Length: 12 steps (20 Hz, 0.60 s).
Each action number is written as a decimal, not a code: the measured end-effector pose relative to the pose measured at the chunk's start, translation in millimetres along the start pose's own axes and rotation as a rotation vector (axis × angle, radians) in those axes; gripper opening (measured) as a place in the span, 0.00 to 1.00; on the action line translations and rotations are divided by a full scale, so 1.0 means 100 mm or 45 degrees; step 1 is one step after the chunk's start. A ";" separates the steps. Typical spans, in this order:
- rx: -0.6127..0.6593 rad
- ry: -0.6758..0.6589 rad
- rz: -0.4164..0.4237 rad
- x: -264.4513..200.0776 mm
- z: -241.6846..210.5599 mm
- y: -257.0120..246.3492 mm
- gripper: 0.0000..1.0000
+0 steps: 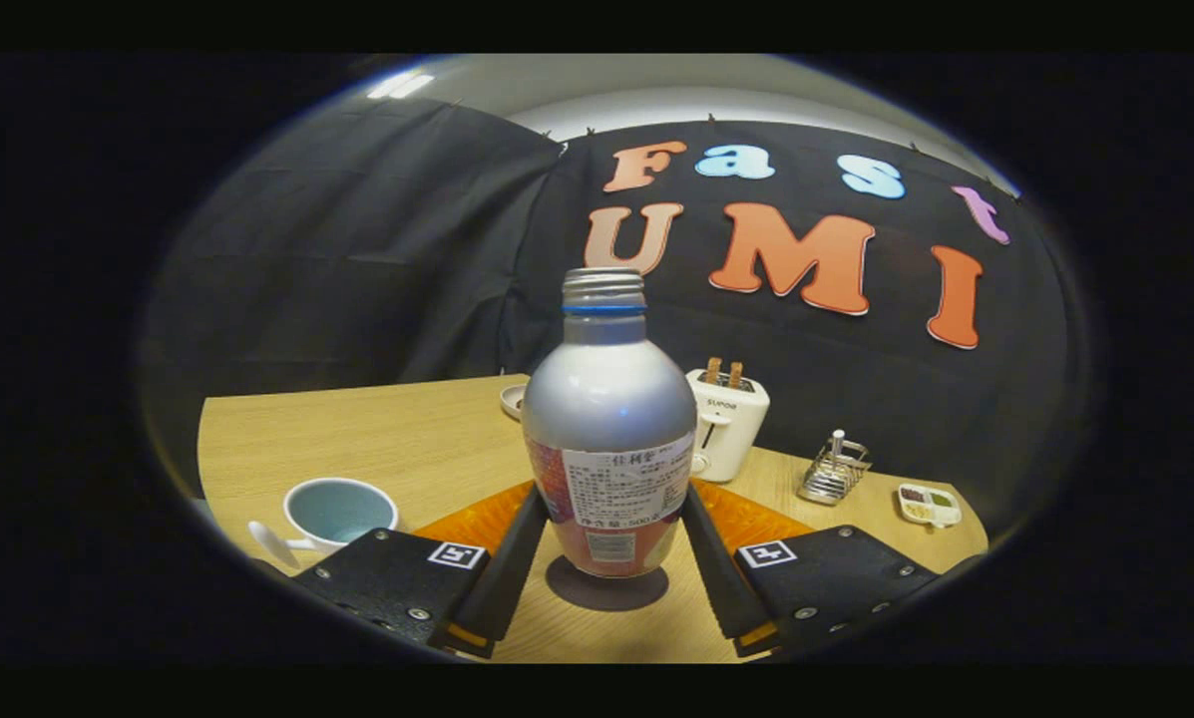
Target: Take the bottle from table, then pour the juice into the cup, finally place the bottle on the coaster
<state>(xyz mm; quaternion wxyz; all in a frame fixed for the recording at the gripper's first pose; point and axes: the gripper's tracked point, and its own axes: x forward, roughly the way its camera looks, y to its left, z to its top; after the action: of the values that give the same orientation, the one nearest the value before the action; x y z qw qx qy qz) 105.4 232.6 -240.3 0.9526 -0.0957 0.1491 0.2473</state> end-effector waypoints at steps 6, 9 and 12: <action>0.126 0.081 0.014 0.06 -0.27 0.00 0.77; 0.136 0.117 0.011 0.09 -0.37 0.02 0.77; 0.147 0.153 0.005 0.16 -0.42 0.00 0.77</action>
<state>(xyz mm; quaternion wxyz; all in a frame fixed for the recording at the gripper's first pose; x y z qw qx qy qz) 109.2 229.4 -284.7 0.9454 -0.0548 0.2203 0.2339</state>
